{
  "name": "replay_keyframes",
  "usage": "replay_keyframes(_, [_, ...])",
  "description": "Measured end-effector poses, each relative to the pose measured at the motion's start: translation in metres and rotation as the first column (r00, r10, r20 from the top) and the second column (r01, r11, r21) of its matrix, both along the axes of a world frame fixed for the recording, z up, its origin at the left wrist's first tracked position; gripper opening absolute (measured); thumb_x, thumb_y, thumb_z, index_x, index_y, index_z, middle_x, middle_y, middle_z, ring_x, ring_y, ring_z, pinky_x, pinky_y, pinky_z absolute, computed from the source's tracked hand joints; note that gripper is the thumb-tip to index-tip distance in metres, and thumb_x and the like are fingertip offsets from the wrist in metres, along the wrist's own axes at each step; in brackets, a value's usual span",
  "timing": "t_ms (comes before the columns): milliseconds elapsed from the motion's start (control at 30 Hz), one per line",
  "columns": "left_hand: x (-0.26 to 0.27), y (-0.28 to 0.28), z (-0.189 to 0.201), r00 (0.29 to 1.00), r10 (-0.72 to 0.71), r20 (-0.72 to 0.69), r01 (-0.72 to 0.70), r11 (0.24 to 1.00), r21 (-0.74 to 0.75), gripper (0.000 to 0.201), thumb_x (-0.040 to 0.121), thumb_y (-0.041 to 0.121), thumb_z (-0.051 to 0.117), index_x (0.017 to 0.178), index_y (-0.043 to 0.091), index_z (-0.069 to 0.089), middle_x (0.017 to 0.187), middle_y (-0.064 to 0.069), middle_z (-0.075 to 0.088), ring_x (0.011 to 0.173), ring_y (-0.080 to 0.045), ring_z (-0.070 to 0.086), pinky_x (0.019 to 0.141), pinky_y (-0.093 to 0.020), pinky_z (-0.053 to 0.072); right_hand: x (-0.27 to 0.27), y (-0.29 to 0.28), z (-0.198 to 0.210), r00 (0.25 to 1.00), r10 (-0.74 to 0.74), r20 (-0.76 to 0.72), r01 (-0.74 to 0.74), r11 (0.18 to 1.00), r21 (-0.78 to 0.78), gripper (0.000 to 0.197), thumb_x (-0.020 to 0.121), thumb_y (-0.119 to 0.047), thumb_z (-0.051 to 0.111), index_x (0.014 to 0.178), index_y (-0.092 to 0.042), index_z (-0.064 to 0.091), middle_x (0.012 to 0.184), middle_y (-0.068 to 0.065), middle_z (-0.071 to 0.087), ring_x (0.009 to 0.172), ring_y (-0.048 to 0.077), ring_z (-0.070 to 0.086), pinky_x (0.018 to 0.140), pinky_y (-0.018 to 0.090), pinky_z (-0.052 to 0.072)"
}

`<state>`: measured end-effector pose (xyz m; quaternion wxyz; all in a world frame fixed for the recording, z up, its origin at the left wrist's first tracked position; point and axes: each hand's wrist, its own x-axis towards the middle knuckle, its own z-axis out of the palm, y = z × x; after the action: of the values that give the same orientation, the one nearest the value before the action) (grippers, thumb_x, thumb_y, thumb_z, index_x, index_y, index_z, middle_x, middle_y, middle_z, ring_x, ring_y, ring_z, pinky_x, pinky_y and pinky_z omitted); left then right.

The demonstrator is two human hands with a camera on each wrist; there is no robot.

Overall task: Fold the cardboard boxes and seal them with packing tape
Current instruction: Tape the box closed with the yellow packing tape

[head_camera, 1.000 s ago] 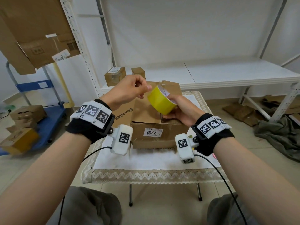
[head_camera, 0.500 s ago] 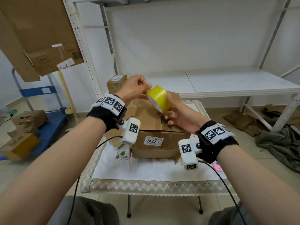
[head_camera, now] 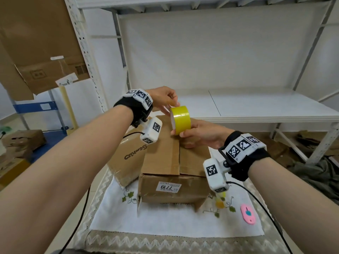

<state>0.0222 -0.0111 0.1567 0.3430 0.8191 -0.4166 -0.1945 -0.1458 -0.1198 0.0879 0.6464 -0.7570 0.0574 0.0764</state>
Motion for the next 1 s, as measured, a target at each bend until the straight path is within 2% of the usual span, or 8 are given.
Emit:
replay_keyframes(67, [0.015, -0.011, 0.000, 1.000, -0.023, -0.015, 0.024, 0.999, 0.047, 0.017, 0.097, 0.006, 0.061, 0.084, 0.011, 0.051, 0.077, -0.004, 0.056, 0.053, -0.004, 0.062, 0.064, -0.031, 0.063, 0.011, -0.009, 0.001, 1.000, -0.017, 0.013, 0.018, 0.998, -0.063, 0.028, 0.101, -0.008, 0.055, 0.127, -0.007, 0.066, 0.115, -0.004, 0.071, 0.098, 0.006, 0.062, 0.082, 0.024, 0.052])
replay_keyframes(200, [0.043, -0.031, -0.010, 0.999, -0.036, -0.035, 0.040, 0.993, 0.111, 0.019, 0.099, 0.001, 0.054, 0.082, 0.010, 0.052, 0.075, -0.005, 0.054, 0.049, -0.004, 0.059, 0.070, -0.036, 0.062, 0.029, -0.018, -0.001, 0.999, -0.047, -0.003, 0.047, 0.998, -0.050, 0.029, 0.102, -0.017, 0.057, 0.128, -0.009, 0.066, 0.089, -0.013, 0.072, 0.076, 0.000, 0.063, 0.070, 0.018, 0.049])
replay_keyframes(367, [0.071, -0.048, -0.033, 0.999, -0.029, -0.024, 0.033, 0.977, 0.209, 0.021, 0.096, -0.008, 0.053, 0.085, 0.009, 0.058, 0.083, -0.010, 0.059, 0.060, -0.009, 0.066, 0.058, -0.026, 0.060, 0.047, -0.022, -0.009, 0.979, -0.203, -0.021, 0.200, 0.975, -0.092, 0.019, 0.094, -0.030, 0.069, 0.104, -0.013, 0.072, 0.099, 0.010, 0.055, 0.092, 0.019, 0.056, 0.068, 0.025, 0.060])
replay_keyframes(533, [0.089, -0.057, -0.049, 0.999, -0.037, 0.004, 0.035, 0.963, 0.267, 0.021, 0.092, -0.009, 0.059, 0.087, 0.011, 0.064, 0.103, -0.023, 0.066, 0.092, -0.024, 0.066, 0.095, -0.045, 0.056, 0.060, -0.023, -0.024, 0.956, -0.292, 0.033, 0.292, 0.956, -0.015, 0.013, 0.093, -0.026, 0.070, 0.086, -0.015, 0.069, 0.084, -0.003, 0.064, 0.076, 0.008, 0.062, 0.083, 0.032, 0.060])
replay_keyframes(633, [0.091, -0.063, -0.053, 0.998, -0.041, -0.042, 0.052, 0.954, 0.294, 0.012, 0.094, -0.006, 0.056, 0.097, 0.001, 0.065, 0.107, -0.027, 0.065, 0.095, -0.027, 0.065, 0.097, -0.047, 0.055, 0.062, -0.025, -0.027, 0.952, -0.303, 0.032, 0.303, 0.953, 0.026, 0.020, 0.094, -0.019, 0.069, 0.075, -0.016, 0.064, 0.066, -0.011, 0.065, 0.068, 0.005, 0.061, 0.084, 0.032, 0.060])
replay_keyframes(767, [0.092, -0.070, -0.058, 0.995, -0.077, -0.065, 0.092, 0.951, 0.296, 0.016, 0.097, -0.006, 0.050, 0.101, -0.001, 0.064, 0.096, -0.020, 0.065, 0.075, -0.017, 0.068, 0.071, -0.028, 0.062, 0.063, -0.025, -0.028, 0.938, -0.341, 0.062, 0.339, 0.940, 0.042, 0.020, 0.094, -0.020, 0.069, 0.075, -0.017, 0.065, 0.071, -0.004, 0.057, 0.070, 0.009, 0.054, 0.081, 0.032, 0.060])
replay_keyframes(900, [0.095, -0.069, -0.065, 0.998, -0.046, -0.035, 0.054, 0.954, 0.295, 0.019, 0.098, -0.005, 0.048, 0.101, 0.002, 0.065, 0.090, -0.014, 0.066, 0.079, -0.023, 0.065, 0.060, -0.025, 0.057, 0.069, -0.026, -0.031, 0.932, -0.351, 0.092, 0.348, 0.937, 0.041, 0.027, 0.096, -0.025, 0.067, 0.114, -0.005, 0.071, 0.111, 0.008, 0.073, 0.093, 0.017, 0.066, 0.081, 0.027, 0.059])
replay_keyframes(1000, [0.095, -0.067, -0.065, 1.000, -0.008, -0.017, 0.013, 0.958, 0.286, 0.019, 0.098, -0.005, 0.050, 0.091, 0.006, 0.064, 0.083, -0.010, 0.066, 0.073, -0.019, 0.065, 0.052, -0.022, 0.056, 0.072, -0.025, -0.031, 0.929, -0.356, 0.097, 0.349, 0.933, 0.082, 0.034, 0.097, -0.027, 0.065, 0.123, -0.005, 0.068, 0.117, 0.010, 0.073, 0.108, 0.022, 0.070, 0.090, 0.030, 0.056])
